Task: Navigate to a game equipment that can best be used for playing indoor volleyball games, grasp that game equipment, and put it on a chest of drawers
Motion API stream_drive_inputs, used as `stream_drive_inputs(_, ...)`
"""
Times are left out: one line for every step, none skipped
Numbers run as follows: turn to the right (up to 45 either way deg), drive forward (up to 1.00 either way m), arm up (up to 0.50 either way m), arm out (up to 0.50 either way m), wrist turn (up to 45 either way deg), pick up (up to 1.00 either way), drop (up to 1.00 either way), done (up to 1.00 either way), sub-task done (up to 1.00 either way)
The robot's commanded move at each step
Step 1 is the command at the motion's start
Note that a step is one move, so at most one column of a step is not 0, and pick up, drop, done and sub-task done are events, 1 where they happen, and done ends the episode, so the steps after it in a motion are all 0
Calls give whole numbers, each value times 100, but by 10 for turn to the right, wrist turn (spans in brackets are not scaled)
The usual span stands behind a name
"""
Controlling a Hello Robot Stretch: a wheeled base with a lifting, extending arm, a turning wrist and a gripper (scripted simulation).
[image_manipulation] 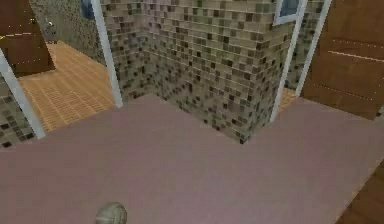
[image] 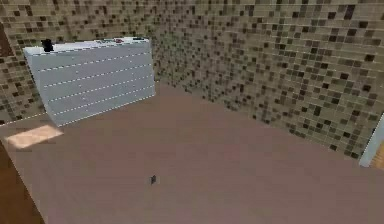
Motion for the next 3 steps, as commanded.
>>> stream_drive_inputs(-270, 0, 0, 0, 0, 0, 0, 0, 0)
stream_drive_inputs(0, 0, 18, 0, 0, 0, 0, 0, 0)
stream_drive_inputs(0, 0, 0, 50, 0, 0, 0, 0, 0)
